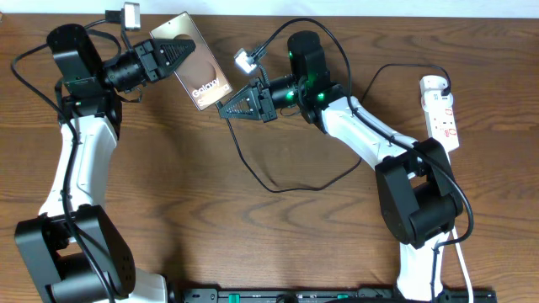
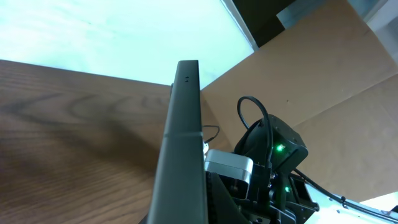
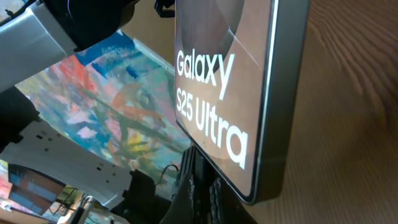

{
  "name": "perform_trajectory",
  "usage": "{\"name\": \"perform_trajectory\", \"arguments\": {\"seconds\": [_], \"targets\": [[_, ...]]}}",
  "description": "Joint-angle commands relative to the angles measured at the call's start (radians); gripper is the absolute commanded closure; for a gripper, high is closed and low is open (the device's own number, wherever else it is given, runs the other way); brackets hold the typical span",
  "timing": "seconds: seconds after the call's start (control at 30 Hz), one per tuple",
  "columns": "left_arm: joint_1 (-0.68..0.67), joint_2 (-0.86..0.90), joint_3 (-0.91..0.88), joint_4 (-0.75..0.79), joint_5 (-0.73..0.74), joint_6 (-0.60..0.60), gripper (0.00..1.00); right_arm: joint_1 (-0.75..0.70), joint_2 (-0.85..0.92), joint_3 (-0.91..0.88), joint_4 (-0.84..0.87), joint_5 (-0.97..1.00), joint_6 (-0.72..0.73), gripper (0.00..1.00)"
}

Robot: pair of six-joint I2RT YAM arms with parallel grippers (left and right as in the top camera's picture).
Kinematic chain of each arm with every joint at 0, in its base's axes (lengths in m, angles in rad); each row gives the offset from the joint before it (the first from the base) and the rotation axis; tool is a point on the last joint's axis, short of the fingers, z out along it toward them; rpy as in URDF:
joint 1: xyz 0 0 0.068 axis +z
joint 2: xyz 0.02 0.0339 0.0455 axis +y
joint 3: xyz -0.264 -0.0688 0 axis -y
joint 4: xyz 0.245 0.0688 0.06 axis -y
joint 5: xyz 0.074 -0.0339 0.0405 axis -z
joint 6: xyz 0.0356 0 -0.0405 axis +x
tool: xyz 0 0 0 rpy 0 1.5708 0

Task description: Plug charger to phone and switch on socket

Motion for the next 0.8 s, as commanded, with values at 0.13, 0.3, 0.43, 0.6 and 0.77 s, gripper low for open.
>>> {"name": "perform_trajectory", "arguments": {"seconds": [0.13, 0.3, 0.43, 0.6, 0.77], "targets": [[-0.042, -0.003, -0.014, -0.015, 0.069, 0.048, 0.92, -0.005, -0.023, 0.045, 0.035, 0.059, 0.0, 0.82], [-0.04, -0.003, -0.014, -0.014, 0.069, 0.048, 0.93, -0.005, -0.023, 0.045, 0.035, 0.051, 0.0, 0.01], [-0.03, -0.003, -0.014, -0.014, 0.069, 0.048, 0.93, -0.005, -0.023, 0.045, 0.035, 0.048, 0.0, 0.01], [-0.003, -0.004, -0.014, -0.015, 0.069, 0.044, 0.93, -0.005, -0.023, 0.045, 0.032, 0.049, 0.0, 0.01], [0.045, -0.003, -0.014, -0.018, 0.069, 0.044, 0.93, -0.006, -0.023, 0.045, 0.032, 0.049, 0.0, 0.01]]}}
